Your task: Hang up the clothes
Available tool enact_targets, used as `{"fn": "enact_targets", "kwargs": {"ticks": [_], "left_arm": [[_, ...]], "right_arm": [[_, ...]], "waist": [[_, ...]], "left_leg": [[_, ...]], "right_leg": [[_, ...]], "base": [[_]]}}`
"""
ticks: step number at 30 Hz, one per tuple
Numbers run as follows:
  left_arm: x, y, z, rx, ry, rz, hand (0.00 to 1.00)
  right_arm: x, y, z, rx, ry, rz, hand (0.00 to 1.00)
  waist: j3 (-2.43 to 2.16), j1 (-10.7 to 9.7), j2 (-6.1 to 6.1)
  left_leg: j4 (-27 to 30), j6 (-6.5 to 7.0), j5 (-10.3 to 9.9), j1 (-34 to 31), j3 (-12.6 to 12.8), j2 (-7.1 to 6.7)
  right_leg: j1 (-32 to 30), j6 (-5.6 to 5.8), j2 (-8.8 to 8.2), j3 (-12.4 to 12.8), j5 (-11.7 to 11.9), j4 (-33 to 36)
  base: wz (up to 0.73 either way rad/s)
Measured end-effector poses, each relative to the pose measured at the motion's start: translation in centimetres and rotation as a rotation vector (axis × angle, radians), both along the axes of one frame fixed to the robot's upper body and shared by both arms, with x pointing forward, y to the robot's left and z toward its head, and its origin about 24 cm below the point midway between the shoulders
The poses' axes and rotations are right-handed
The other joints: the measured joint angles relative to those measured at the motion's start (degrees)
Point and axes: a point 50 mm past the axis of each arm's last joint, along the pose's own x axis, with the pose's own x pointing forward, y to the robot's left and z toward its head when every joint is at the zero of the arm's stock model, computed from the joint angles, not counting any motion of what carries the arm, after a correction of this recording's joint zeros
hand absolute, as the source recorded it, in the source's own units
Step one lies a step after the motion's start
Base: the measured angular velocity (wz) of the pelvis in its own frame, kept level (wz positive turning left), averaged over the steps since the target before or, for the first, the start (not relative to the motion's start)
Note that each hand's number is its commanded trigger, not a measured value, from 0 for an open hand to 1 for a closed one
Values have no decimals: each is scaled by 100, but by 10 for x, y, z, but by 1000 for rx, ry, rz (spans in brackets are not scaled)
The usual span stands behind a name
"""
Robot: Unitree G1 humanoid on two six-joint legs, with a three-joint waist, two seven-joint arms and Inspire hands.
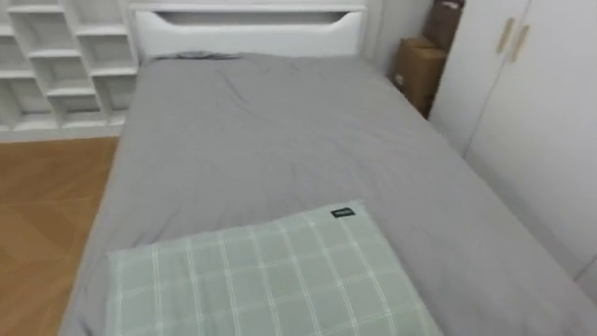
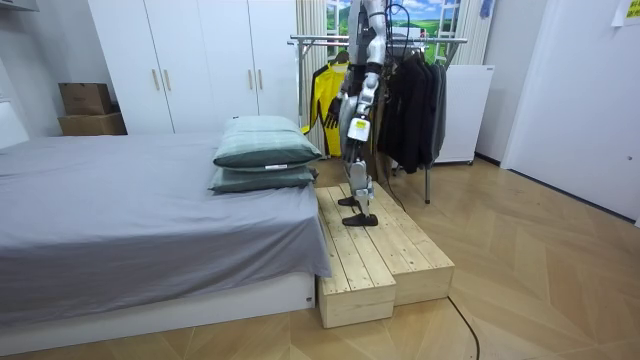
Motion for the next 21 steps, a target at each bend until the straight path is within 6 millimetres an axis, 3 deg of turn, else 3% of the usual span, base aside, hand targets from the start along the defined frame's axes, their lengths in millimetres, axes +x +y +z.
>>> {"fn": "enact_targets", "kwargs": {"ticks": [2,4,9,13,16,21], "left_arm": [[-8,0,-1,-2,25,9,0],[-20,-2,-1,-3,56,17,0],[-39,-14,-4,-30,123,24,0],[-28,-12,-4,-21,102,17,0],[-9,-10,-3,-12,46,9,0],[16,-7,-1,-3,-22,-7,0]], "right_arm": [[9,1,1,-2,-19,21,0],[14,5,2,5,-32,39,0],[16,14,1,20,-41,90,0],[16,19,-1,27,-40,107,0],[13,16,-1,22,-38,85,0],[3,8,-2,10,-2,47,0]], "waist": [[29,29,63],[20,102,85],[30,175,21],[52,153,-73],[69,20,-159],[57,-124,-71]], "left_leg": [[-14,-9,6,-22,-61,-1],[-73,-19,13,17,-61,-7],[-178,-22,18,138,-139,-64],[-174,-22,17,138,-230,-77],[-151,-22,15,102,-306,-83],[-147,-22,16,99,-307,-85]], "right_leg": [[74,-34,23,-108,-35,-27],[112,-32,63,-135,-90,-29],[244,-7,28,-222,-165,-43],[280,-7,29,-288,-166,-41],[287,-8,33,-359,-165,-29],[286,-9,33,-360,-164,-20]], "base": [[44],[23],[15],[12],[12],[1]]}}
